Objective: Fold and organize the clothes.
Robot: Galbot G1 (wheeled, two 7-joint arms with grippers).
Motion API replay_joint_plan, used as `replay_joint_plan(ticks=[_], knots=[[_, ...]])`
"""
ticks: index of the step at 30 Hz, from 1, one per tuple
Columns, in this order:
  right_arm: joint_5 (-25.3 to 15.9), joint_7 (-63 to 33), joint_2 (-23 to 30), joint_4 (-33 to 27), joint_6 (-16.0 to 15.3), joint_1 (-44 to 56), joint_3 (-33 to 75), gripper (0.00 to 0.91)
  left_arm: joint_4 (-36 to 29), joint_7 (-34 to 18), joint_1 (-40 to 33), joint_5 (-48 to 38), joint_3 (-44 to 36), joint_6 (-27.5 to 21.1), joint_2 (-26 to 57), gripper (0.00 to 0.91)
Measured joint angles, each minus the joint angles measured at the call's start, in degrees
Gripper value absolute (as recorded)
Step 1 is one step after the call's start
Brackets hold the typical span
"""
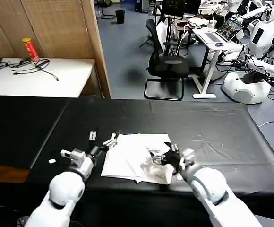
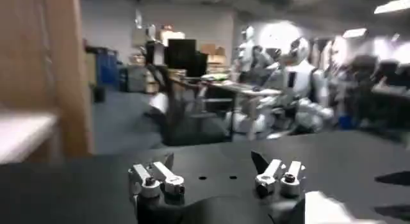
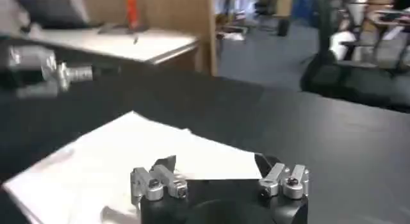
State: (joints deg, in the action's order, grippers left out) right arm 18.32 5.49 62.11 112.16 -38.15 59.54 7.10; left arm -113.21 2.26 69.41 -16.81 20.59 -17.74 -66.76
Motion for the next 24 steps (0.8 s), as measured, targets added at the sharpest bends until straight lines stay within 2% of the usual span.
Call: replay_joint_plan(ticks=[3, 8, 11, 17, 19, 24], knots=[[-2.6, -0.9, 0.5, -2.3, -1.4, -2.5, -2.6, 0.878, -0.2, 0.0, 0.9, 0.4, 0.5, 0.1, 0.5, 0.878], [-4.4, -1.8, 1.8, -4.3, -1.4, -4.8, -3.9, 0.878, -0.5, -0.1, 2.1, 1.1, 1.4, 0.7, 0.7, 0.878], [-4.8, -3.0, 2.6, -4.4, -1.0, -4.8, -2.6, 0.878, -0.5, -0.1, 2.8, 1.4, 1.8, 1.2, 0.6, 0.878], [-9.8, -8.5, 4.1, -3.7, -0.9, -3.4, 3.1, 0.878, -0.5, -0.1, 3.7, 1.9, 2.2, 1.8, -0.2, 0.878], [-9.0, -9.4, 4.2, -3.0, -1.1, -2.4, 5.2, 0.878, -0.5, -0.1, 3.9, 2.0, 2.2, 1.9, -0.4, 0.878], [-2.2, -6.9, 2.8, 1.3, 0.6, 1.2, 9.0, 0.878, -0.5, -0.2, 4.3, 2.1, 2.6, 2.2, -0.4, 0.878]])
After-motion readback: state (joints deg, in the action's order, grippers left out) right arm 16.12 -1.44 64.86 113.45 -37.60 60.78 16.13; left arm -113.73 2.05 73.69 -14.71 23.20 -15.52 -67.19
